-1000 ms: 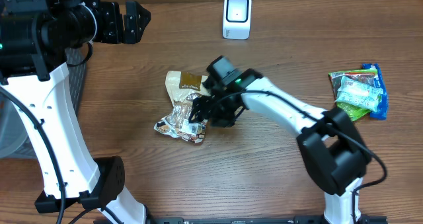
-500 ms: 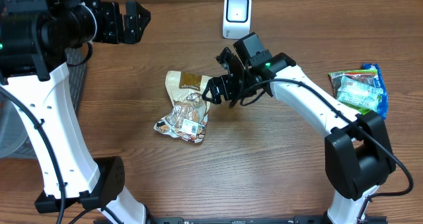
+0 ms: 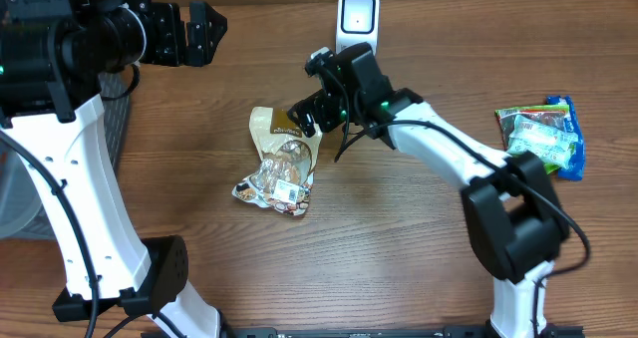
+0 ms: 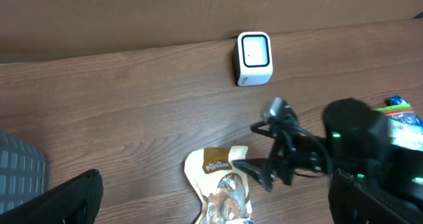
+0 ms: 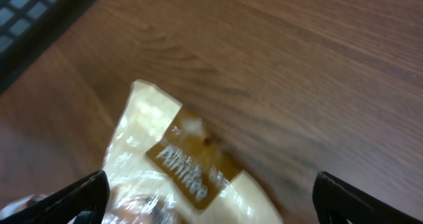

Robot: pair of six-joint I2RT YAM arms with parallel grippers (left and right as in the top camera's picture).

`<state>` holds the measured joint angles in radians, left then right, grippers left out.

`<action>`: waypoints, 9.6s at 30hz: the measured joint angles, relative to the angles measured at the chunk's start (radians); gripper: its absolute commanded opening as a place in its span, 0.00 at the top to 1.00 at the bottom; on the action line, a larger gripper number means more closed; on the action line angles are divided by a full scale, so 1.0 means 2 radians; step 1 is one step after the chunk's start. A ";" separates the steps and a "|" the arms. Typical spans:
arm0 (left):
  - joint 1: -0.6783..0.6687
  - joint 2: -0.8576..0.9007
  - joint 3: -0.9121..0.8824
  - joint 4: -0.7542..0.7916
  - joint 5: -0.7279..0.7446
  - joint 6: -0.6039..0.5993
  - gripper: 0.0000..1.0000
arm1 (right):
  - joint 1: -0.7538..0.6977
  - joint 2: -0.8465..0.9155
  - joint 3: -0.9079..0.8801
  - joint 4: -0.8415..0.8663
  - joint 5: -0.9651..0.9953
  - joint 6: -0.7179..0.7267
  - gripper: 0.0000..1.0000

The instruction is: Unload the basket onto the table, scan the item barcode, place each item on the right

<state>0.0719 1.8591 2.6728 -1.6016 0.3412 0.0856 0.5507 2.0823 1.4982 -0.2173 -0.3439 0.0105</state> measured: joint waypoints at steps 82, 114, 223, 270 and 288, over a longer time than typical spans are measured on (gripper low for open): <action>0.000 0.000 0.000 0.000 0.000 0.000 0.00 | 0.096 0.070 -0.001 -0.052 -0.010 0.231 0.96; 0.000 0.000 0.000 0.000 0.000 0.000 0.00 | -0.037 -0.016 -0.002 -0.216 -0.042 0.245 0.00; 0.000 0.000 0.000 0.000 0.000 0.000 0.00 | -0.027 0.017 -0.007 0.363 0.562 -0.307 0.96; 0.000 0.000 0.000 0.000 0.000 0.000 0.01 | -0.008 0.111 -0.007 0.498 0.572 -0.440 0.96; 0.000 0.000 0.000 0.000 0.000 0.000 0.00 | -0.017 0.111 -0.007 0.576 0.512 -0.524 0.96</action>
<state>0.0719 1.8591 2.6728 -1.6016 0.3412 0.0856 0.5171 2.3051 1.4845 0.9352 0.6800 -1.0378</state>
